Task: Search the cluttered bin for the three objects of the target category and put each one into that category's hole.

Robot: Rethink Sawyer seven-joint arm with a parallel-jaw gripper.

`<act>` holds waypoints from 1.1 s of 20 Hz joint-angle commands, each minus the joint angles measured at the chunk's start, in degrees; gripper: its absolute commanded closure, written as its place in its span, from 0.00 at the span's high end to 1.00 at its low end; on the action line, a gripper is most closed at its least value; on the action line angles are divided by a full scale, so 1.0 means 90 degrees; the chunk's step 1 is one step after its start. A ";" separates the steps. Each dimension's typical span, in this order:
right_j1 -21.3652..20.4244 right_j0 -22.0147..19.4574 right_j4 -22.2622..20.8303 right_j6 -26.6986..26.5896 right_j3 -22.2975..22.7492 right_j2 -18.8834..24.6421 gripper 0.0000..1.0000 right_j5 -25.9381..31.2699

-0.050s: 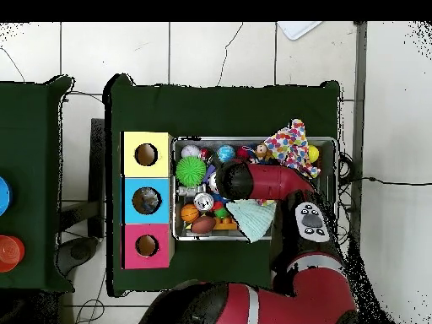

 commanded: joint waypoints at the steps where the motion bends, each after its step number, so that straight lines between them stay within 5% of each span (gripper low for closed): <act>1: 0.0656 0.0004 -0.0042 0.0581 0.0165 -0.0096 0.00 0.1102; 3: 0.0103 -0.0009 -0.0025 0.0552 0.0537 -0.0096 0.00 0.1204; 7: -0.1041 0.0017 0.0199 0.0325 0.0995 -0.0166 0.00 0.2385; 12: -0.1825 -0.0069 0.0038 -0.0268 0.1086 -0.0332 0.00 0.3834; 22: -0.1724 -0.0600 -0.0981 -0.1100 0.0786 -0.0210 0.00 0.4519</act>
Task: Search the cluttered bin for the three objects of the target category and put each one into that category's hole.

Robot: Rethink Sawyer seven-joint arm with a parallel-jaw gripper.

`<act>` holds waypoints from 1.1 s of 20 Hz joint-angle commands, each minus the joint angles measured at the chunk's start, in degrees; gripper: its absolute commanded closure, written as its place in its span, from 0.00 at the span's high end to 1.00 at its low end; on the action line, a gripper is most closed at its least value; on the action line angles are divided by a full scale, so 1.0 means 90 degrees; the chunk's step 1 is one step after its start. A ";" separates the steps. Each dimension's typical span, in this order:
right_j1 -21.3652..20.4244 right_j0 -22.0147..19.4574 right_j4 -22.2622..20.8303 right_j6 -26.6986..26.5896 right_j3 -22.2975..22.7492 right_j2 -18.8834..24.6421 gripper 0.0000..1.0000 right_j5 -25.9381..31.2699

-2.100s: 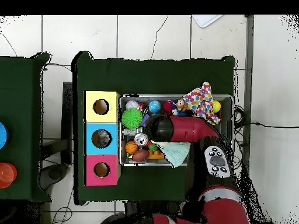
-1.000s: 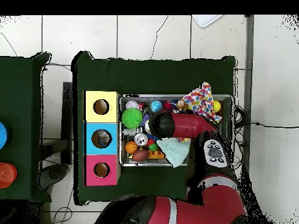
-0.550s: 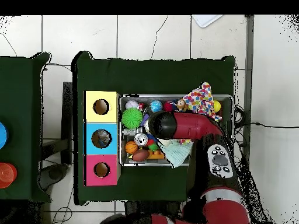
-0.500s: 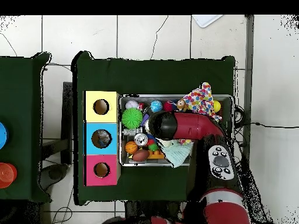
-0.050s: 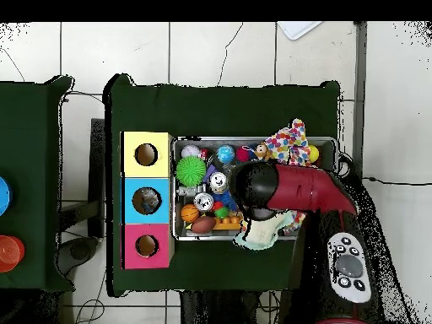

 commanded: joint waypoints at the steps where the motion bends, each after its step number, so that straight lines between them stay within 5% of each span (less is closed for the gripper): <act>1: 0.0091 -0.0430 -0.0776 -0.1109 0.0224 0.0140 0.00 0.0685; 20: 0.1079 -0.1565 -0.0890 -0.1570 -0.0531 0.1911 0.00 -0.0488; 21: 0.1097 -0.1614 -0.0965 -0.1555 -0.0534 0.2008 1.00 -0.0491; 22: 0.1094 -0.1590 -0.0992 -0.1489 -0.0548 0.1981 1.00 -0.0508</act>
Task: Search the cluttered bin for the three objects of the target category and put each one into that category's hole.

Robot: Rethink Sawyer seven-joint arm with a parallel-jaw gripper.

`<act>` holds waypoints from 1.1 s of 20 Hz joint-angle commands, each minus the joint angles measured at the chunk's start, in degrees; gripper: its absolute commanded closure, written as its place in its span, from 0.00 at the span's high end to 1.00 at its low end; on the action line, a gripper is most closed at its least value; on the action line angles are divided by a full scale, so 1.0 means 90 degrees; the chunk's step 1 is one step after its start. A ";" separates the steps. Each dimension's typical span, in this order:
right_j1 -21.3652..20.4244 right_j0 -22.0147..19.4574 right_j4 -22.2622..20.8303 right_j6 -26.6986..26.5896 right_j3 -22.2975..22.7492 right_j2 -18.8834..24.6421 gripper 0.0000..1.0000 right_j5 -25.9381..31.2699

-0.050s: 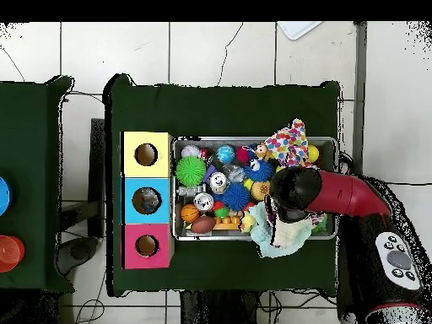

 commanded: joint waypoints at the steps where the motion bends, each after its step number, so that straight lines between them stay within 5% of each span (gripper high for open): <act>1: 0.0399 -0.0115 -0.0466 -0.1423 -0.0353 0.0956 1.00 -0.0348; 17: 0.0272 -0.0202 -0.0942 -0.0975 -0.0232 0.1074 1.00 -0.0744; 22: -0.0638 -0.0226 -0.0637 -0.0822 0.0666 0.1209 1.00 -0.0580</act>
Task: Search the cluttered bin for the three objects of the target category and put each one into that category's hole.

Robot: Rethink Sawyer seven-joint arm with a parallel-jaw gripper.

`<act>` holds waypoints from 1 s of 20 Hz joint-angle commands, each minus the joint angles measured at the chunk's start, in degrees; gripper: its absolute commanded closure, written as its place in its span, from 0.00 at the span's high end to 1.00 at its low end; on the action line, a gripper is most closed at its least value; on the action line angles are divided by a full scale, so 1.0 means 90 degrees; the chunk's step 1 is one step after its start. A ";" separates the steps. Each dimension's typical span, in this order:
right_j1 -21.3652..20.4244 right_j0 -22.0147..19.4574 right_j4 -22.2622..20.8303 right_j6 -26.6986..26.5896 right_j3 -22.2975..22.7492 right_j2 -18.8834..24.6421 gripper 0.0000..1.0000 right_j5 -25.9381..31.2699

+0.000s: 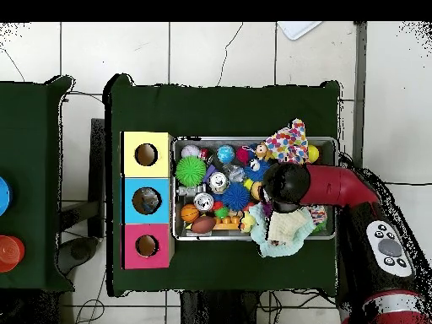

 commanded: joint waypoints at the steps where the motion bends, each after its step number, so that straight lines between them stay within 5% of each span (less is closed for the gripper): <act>1: -0.0764 -0.0097 0.0049 -0.0695 0.0884 0.0686 1.00 -0.0290; 11: -0.0277 0.0222 0.0316 0.0764 0.1398 0.0893 1.00 -0.1978; 20: 0.0262 0.0808 0.0608 0.0919 0.0713 0.0642 1.00 -0.2126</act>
